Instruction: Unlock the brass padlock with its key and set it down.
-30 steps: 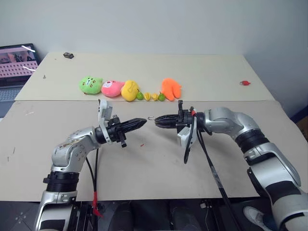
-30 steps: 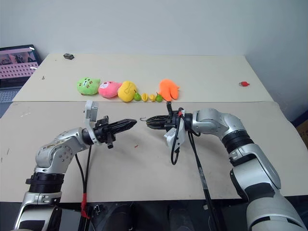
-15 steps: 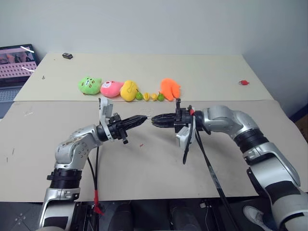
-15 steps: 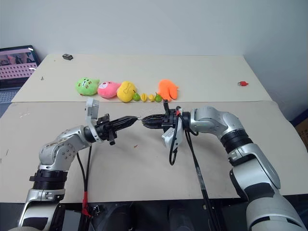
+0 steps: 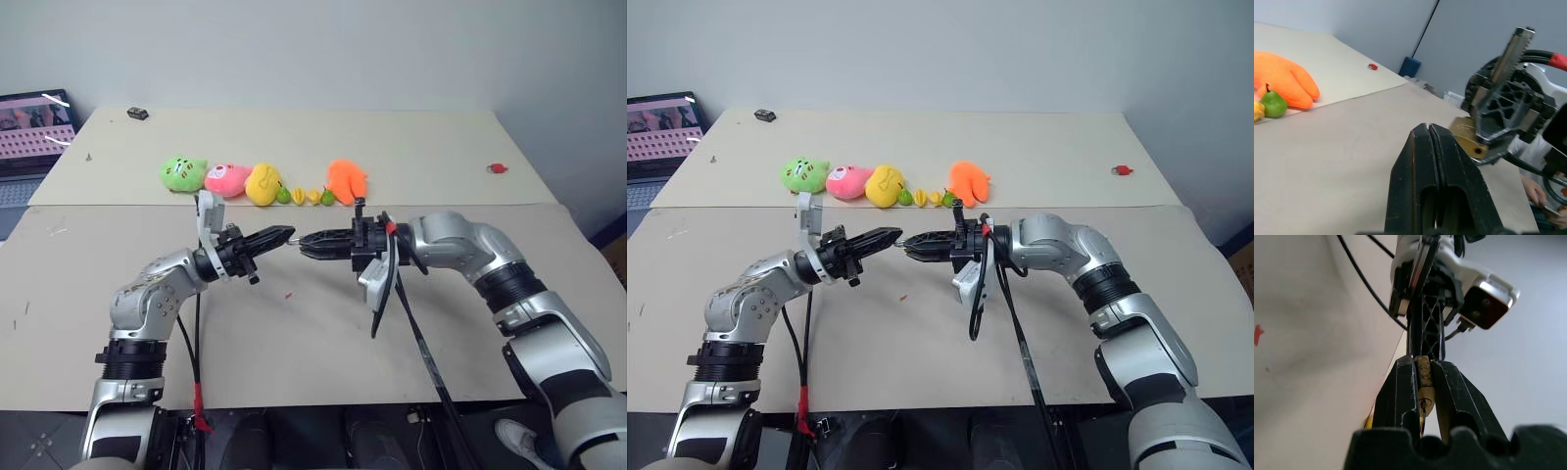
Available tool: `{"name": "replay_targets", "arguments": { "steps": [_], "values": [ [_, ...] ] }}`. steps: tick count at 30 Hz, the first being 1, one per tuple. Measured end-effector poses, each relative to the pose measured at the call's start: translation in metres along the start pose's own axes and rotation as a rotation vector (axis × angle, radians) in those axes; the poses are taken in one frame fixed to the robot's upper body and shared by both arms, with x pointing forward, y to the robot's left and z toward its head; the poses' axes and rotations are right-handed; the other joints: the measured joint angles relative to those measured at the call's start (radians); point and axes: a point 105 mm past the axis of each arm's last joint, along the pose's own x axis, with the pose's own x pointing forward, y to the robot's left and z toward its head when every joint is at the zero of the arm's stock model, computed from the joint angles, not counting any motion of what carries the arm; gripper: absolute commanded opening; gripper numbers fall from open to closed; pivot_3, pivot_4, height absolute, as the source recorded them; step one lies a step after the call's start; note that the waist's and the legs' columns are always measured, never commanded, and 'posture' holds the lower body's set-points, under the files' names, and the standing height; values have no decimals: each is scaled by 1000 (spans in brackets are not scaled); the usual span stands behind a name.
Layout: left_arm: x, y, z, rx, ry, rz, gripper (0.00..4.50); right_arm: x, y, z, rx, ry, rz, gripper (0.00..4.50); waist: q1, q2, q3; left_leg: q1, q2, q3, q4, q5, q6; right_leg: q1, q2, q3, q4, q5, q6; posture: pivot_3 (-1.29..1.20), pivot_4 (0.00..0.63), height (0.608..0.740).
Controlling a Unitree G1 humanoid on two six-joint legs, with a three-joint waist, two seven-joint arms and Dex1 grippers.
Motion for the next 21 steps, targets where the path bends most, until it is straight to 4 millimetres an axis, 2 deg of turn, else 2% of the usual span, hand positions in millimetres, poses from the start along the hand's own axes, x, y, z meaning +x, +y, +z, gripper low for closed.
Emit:
{"name": "replay_targets", "arguments": {
  "steps": [4, 11, 16, 21],
  "values": [
    [2, 0, -1, -6, -6, 1, 61, -2, 1, -3, 11, 17, 7, 193, 1, 0, 0, 0, 0, 0, 0, 0, 0, 0, 0, 0, 0, 0, 0, 0, 150, 722],
    [6, -6, 5, -1, -27, -12, 61, -19, 38, -21, 100, 130, 104, 193, 2, 0, 0, 0, 0, 0, 0, 0, 0, 0, 0, 0, 0, 0, 0, 0, 150, 722],
    [-9, -1, 10, 11, -37, 44, 61, -25, 54, -27, 128, 170, 124, 193, -9, 0, 0, 1, 0, 0, 0, 0, 0, 0, 0, 0, 0, 0, 0, 0, 150, 722],
    [-16, 1, 11, 5, -43, 77, 61, -15, 63, -29, 146, 175, 106, 193, -9, -1, 1, 0, 0, 0, 0, 0, 0, 0, 0, 0, 0, 0, 0, 0, 150, 722]
  ]
}}
